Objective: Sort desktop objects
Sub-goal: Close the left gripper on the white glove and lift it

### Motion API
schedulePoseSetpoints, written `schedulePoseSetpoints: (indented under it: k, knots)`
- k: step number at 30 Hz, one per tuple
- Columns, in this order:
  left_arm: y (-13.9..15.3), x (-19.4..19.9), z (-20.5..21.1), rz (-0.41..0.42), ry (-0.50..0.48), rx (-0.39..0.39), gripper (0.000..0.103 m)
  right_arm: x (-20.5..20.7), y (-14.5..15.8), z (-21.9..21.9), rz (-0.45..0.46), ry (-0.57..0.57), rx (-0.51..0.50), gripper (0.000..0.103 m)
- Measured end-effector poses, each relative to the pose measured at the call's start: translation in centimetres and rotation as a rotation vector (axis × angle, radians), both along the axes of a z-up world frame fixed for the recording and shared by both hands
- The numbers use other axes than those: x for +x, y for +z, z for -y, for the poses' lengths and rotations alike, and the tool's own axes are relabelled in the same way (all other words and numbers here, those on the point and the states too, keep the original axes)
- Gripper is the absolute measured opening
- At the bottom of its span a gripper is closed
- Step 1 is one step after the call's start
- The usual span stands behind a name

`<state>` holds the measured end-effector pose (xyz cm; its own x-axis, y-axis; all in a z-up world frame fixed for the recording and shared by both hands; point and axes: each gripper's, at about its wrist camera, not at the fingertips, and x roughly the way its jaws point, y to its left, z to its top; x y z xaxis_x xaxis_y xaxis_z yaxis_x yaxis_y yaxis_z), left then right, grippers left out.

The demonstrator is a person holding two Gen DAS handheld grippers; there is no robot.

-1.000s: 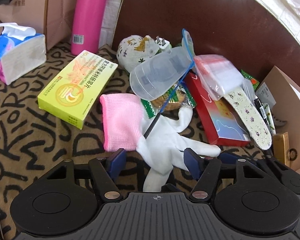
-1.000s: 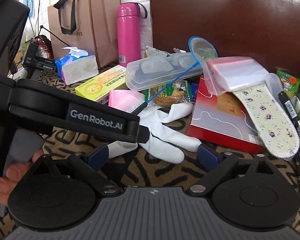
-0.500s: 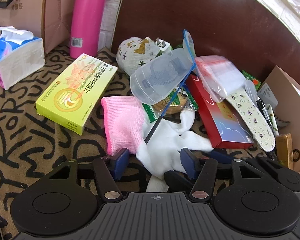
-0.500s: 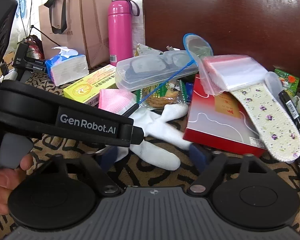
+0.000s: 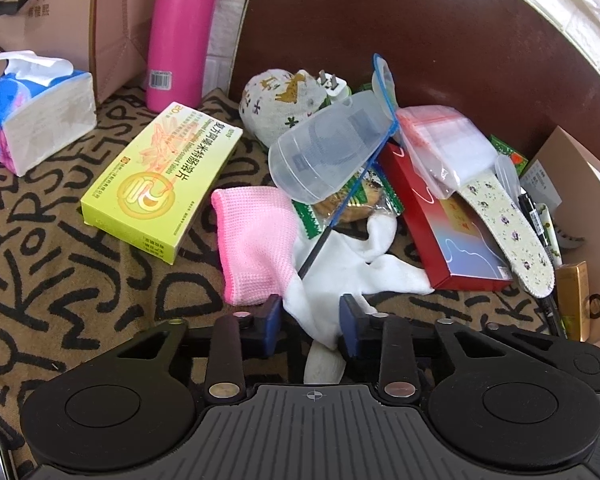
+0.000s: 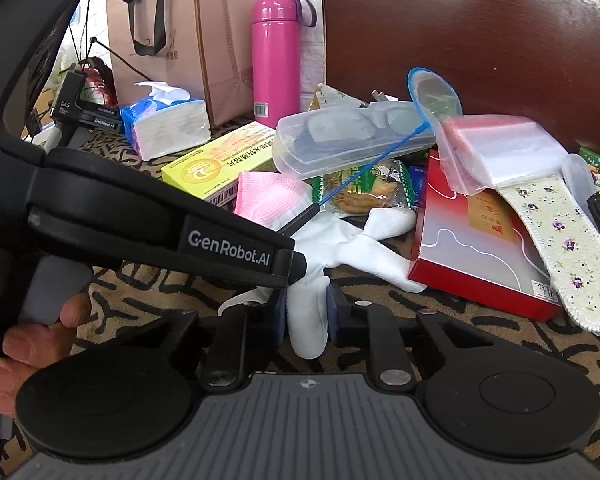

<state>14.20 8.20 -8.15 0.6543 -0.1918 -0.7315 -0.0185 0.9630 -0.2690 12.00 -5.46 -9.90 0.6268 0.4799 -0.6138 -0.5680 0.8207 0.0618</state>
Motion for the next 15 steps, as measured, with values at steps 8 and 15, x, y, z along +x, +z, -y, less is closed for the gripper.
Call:
schedulePoseSetpoints:
  k: [8, 15]
  knots:
    - [0.0, -0.8, 0.6, -0.02, -0.036, -0.022, 0.003, -1.1, 0.5, 0.5, -0.008, 0.009, 0.001, 0.009]
    - [0.0, -3.9, 2.0, -0.022, -0.077, -0.051, 0.0, -3.6, 1.1, 2.4, -0.012, 0.016, -0.003, 0.009]
